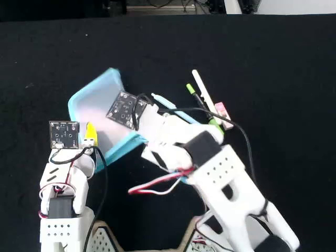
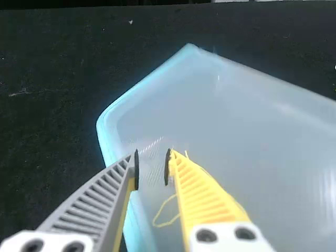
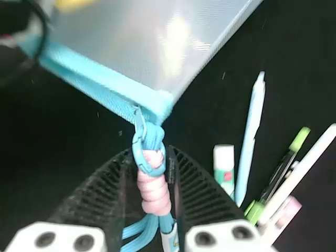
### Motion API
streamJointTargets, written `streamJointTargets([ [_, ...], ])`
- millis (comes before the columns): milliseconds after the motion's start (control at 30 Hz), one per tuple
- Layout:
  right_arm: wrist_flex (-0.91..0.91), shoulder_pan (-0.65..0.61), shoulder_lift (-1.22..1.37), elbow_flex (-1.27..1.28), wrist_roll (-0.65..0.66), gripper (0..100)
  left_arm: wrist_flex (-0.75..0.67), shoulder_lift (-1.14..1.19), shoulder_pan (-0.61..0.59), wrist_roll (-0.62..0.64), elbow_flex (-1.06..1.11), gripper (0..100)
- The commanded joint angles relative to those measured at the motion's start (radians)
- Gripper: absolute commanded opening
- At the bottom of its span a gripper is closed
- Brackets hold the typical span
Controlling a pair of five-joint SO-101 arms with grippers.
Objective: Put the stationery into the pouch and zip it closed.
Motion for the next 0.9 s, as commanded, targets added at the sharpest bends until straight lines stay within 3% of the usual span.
streamJointTargets([
  [0, -0.094, -0.037, -0.079, -0.076, 0.003, 1.0, 0.005, 0.000, 0.015, 0.008, 0.022, 11],
  [233, -0.308, -0.041, -0.085, -0.073, 0.003, 1.1, 0.069, -0.002, 0.140, -0.002, 0.022, 11],
  [367, -0.362, -0.058, -0.093, -0.090, -0.034, 1.1, 0.068, -0.005, 0.147, -0.002, 0.022, 11],
  [700, -0.365, -0.068, -0.093, -0.108, -0.074, 1.1, 0.064, -0.009, 0.148, 0.008, 0.022, 12],
  [867, -0.365, -0.126, -0.093, -0.148, -0.072, 1.1, 0.064, -0.005, 0.217, 0.005, 0.022, 12],
])
